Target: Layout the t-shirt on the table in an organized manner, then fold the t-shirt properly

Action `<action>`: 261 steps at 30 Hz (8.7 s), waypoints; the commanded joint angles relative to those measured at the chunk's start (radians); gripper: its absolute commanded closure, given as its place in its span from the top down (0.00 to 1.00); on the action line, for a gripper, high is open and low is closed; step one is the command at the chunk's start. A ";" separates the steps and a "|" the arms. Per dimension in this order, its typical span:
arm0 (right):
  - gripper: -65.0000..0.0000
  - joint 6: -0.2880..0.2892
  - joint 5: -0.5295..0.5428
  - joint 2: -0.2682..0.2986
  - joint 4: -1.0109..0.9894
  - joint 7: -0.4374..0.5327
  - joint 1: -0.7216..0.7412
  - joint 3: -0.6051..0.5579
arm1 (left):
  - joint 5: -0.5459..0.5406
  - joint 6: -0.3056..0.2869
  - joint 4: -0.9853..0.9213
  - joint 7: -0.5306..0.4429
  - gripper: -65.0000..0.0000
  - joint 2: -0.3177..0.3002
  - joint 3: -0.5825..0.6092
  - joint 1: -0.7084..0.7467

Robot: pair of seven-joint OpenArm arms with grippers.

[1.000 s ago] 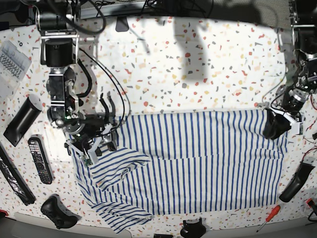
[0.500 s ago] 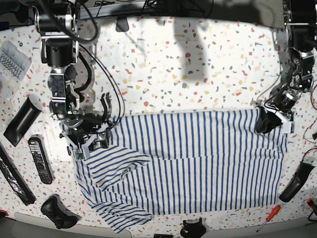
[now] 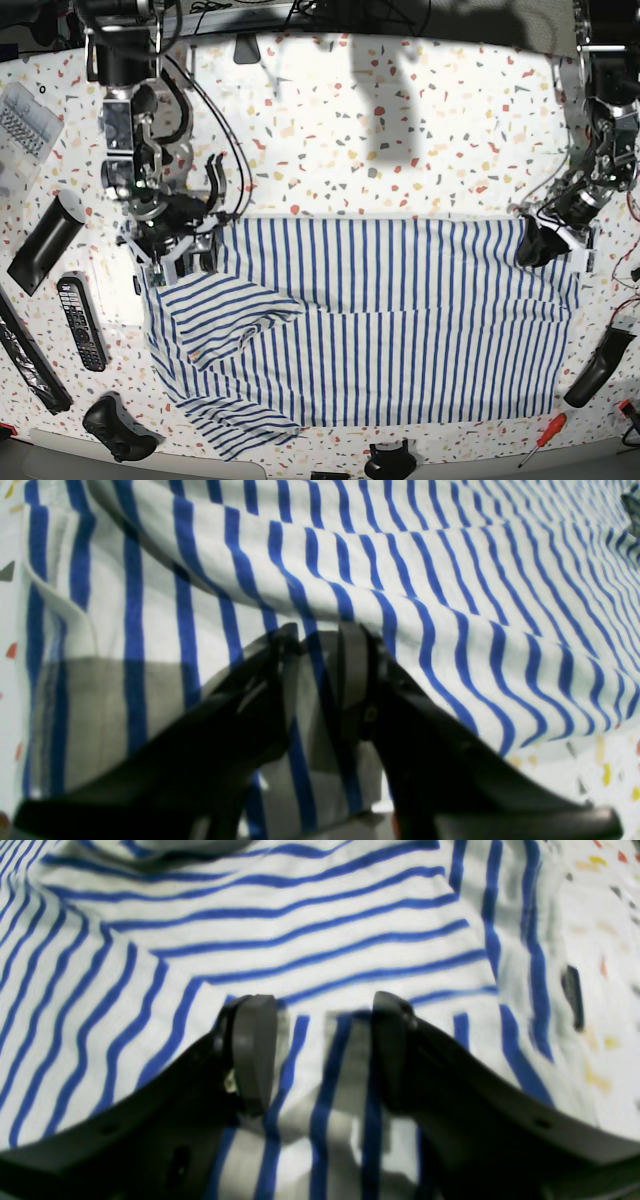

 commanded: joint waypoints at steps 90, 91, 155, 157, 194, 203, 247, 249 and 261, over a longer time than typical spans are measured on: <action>0.45 0.007 -0.003 0.023 0.580 -0.229 -0.626 0.095 | 0.214 0.580 0.700 0.706 0.54 -0.109 0.001 0.677; 0.45 0.007 -0.003 0.023 0.583 -0.229 -0.636 0.104 | 0.214 0.587 0.720 0.710 0.54 -0.109 0.001 0.694; 0.45 0.008 0.001 0.023 0.921 -0.269 -0.700 0.314 | -0.048 0.468 0.747 0.687 0.54 -0.110 0.001 0.017; 0.45 0.008 0.001 0.023 0.921 -0.269 -0.701 0.314 | -0.108 0.449 0.609 0.682 0.54 -0.110 0.001 -0.081; 0.45 0.008 0.001 0.023 0.921 -0.302 -0.701 0.314 | -0.275 0.130 -0.496 0.331 0.53 -0.090 0.001 -0.490; 0.45 0.008 0.006 0.023 0.921 -0.297 -0.700 0.314 | -0.278 0.130 -0.495 0.280 0.35 -0.090 0.001 -0.490; 0.59 0.050 0.098 0.023 0.455 -0.356 -0.019 0.314 | -0.274 0.130 -0.495 0.233 0.00 -0.023 0.001 -0.490; 0.59 0.051 0.097 0.026 0.336 -0.361 0.071 0.313 | -0.274 0.130 -0.495 0.230 0.00 -0.028 0.001 -0.490; 0.59 0.186 0.088 0.075 -0.335 -0.345 0.496 0.312 | -0.274 0.130 -0.495 0.227 0.00 -0.032 0.001 -0.490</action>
